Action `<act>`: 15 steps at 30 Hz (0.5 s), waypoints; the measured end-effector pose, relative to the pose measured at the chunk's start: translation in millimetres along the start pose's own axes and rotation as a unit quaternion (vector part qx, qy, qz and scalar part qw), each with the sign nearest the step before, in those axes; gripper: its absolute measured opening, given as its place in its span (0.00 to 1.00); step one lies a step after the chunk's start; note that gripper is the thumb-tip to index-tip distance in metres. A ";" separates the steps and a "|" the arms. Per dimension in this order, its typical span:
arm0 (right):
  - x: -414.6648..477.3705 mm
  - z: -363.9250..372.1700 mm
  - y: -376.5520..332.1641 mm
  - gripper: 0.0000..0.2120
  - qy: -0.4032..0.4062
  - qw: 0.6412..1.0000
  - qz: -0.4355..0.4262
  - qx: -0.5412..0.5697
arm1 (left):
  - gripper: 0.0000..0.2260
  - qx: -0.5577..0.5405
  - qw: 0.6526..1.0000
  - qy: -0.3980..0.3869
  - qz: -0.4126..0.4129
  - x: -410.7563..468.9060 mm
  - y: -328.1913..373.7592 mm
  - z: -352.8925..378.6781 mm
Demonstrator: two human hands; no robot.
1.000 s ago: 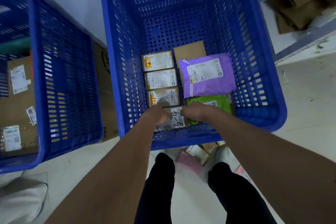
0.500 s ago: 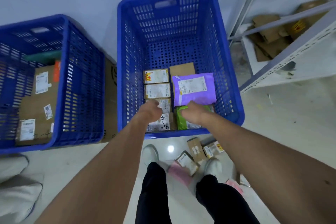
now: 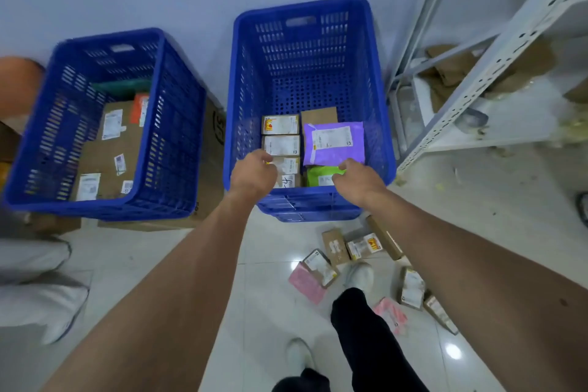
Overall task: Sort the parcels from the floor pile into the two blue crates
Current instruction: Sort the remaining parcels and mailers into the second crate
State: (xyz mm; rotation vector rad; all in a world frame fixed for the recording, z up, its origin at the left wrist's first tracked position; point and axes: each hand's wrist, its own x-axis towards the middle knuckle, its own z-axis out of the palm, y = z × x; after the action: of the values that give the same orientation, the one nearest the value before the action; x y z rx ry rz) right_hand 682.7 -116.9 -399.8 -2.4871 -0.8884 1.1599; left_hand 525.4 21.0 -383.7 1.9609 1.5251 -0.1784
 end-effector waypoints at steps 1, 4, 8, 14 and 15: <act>-10.0 2.4 1.3 0.19 0.009 1.000 0.001 0.004 | 0.16 -0.001 1.000 0.019 0.009 -10.8 -1.6 -1.4; -42.8 14.6 8.8 0.17 0.045 0.999 -0.001 0.003 | 0.13 -0.001 0.996 0.070 0.055 -45.9 -13.1 -2.9; -88.7 41.8 28.4 0.15 0.047 0.999 0.005 -0.017 | 0.12 -0.015 0.994 0.070 0.077 -92.5 -50.1 2.3; -136.0 91.9 65.5 0.16 0.035 0.998 0.027 -0.046 | 0.10 0.038 0.994 -0.029 0.096 -130.7 -103.0 41.5; -139.3 100.6 72.3 0.16 0.024 0.998 0.033 -0.051 | 0.11 0.042 0.994 -0.044 0.095 -132.9 -110.1 50.7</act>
State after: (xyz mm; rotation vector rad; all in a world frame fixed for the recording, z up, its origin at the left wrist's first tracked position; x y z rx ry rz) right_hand 567.6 -262.8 -414.5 -2.6324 -0.8785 1.0962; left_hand 396.8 -103.0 -404.6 2.1224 1.2848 -0.2464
